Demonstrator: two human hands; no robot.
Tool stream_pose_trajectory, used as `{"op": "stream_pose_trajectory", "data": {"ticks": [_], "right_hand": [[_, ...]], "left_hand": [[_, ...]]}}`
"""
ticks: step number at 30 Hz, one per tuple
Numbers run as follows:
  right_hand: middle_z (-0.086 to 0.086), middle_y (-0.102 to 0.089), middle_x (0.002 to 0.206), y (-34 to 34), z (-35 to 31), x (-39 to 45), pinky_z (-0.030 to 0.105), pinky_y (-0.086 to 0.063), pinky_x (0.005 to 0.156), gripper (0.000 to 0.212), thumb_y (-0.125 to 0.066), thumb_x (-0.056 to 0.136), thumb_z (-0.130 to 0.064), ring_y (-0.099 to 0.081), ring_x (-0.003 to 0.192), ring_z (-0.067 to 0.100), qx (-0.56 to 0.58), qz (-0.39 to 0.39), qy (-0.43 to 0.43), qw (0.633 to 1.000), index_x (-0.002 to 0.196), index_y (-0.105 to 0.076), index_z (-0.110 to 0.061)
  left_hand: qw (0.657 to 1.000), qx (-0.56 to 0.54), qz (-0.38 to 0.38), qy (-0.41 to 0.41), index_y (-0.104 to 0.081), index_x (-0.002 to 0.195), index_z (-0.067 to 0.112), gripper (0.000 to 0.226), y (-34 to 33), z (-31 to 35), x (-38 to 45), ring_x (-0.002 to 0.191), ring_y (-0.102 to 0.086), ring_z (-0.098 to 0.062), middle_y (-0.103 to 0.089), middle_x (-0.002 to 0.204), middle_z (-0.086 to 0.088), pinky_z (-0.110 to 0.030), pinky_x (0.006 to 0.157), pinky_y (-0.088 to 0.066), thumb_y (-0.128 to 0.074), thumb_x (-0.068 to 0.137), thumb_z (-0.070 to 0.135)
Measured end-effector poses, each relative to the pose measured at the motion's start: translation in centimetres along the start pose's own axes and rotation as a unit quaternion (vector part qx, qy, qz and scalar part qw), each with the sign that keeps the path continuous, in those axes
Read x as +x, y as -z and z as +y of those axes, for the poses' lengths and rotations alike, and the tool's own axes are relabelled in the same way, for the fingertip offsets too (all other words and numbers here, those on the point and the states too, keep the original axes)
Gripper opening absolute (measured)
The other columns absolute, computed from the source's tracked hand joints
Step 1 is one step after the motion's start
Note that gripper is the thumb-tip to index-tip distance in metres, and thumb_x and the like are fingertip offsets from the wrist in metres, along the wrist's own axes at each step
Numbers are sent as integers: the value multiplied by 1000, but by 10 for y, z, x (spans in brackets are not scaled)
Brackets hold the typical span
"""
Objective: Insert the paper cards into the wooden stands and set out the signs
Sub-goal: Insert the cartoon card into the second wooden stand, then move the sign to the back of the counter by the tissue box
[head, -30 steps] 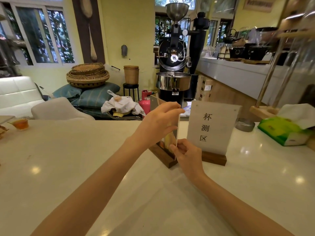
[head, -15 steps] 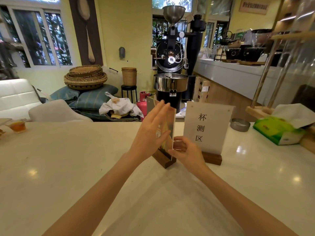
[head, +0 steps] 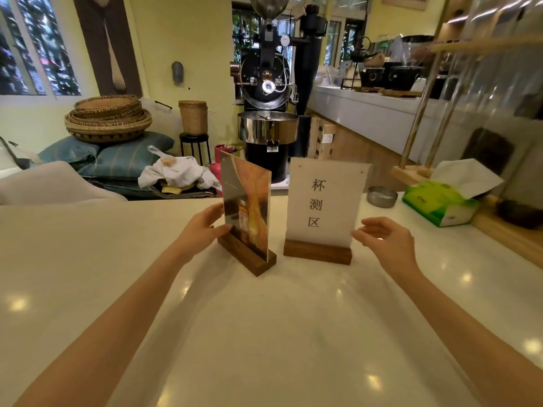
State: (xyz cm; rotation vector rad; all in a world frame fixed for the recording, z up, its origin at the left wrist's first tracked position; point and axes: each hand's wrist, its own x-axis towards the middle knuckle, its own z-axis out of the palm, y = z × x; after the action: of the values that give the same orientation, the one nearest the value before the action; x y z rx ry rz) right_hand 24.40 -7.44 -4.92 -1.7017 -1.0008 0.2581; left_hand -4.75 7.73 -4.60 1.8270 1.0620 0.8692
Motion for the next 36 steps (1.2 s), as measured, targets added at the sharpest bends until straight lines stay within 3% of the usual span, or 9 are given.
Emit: {"op": "stream_pose_trajectory", "data": {"ticks": [2,5,9,16,19,23,28,33,36], "right_hand": [[3,-63,96,-3,1,4,24,-45,74,41,-75,72,-13,-61,87,18,22,-50,-11,998,109,-58,-10],[4,-63,99,-10,3,6,25,-46,78,33,-71,74,-9,-60,91,20,42,-97,-20,994,106,-60,-11],[5,-64,90,-17,4,7,17,-47,67,17,-69,77,-9,-62,80,15,46,-91,-23,995,91,-63,-15],[11,-69,86,-5,7,9,34,-54,79,16,-74,71,-7,-66,80,24,31,-92,-24,995,84,-68,-14],[9,-68,86,7,10,4,33,-53,77,16,-74,71,-8,-65,80,24,17,-67,-32,997,84,-67,-13],[8,-68,85,26,18,-1,33,-54,77,15,-76,70,-10,-65,79,23,-6,-10,-61,998,82,-67,-14],[9,-68,77,55,26,-10,31,-53,73,13,-77,68,-11,-65,72,21,-10,69,-85,994,75,-67,-13],[10,-66,72,80,35,-14,32,-52,69,15,-78,66,-8,-62,68,22,-30,134,-88,987,68,-64,-13],[9,-64,70,93,39,-13,22,-46,58,16,-79,65,-7,-58,66,19,-35,163,-89,982,65,-63,-11]], "left_hand": [[1000,-20,14,1,-46,124,14,44,0,3,5,116,-50,-22,-57,120,-5,-35,99,-37,-59,83,8],[998,-52,18,3,-50,120,13,39,-1,6,9,103,-57,-23,-63,103,-2,-37,95,-43,-58,83,6],[999,-49,19,-5,-55,115,10,33,0,5,8,103,-57,-24,-61,109,-8,-36,91,-43,-58,82,5],[997,-62,41,-6,-60,100,10,22,-4,5,1,97,-60,-27,-64,100,-10,-33,80,-48,-64,79,9],[997,-49,63,-15,-61,82,19,12,-13,6,-5,90,-63,-31,-66,86,-5,-34,74,-53,-67,76,10],[994,21,106,-17,-58,80,12,13,-28,13,-13,82,-64,-32,-68,87,-16,-48,79,-55,-70,75,16],[979,98,157,-81,-53,73,9,18,-71,35,-32,70,-56,-23,-61,77,-8,-21,53,-39,-68,76,16],[983,59,134,-108,-54,70,10,16,-124,55,-42,61,-51,-12,-57,68,-1,-15,53,-36,-67,77,15],[988,33,93,-120,-59,73,12,9,-157,68,-45,63,-54,-10,-58,65,4,-8,55,-38,-66,77,15]]}}
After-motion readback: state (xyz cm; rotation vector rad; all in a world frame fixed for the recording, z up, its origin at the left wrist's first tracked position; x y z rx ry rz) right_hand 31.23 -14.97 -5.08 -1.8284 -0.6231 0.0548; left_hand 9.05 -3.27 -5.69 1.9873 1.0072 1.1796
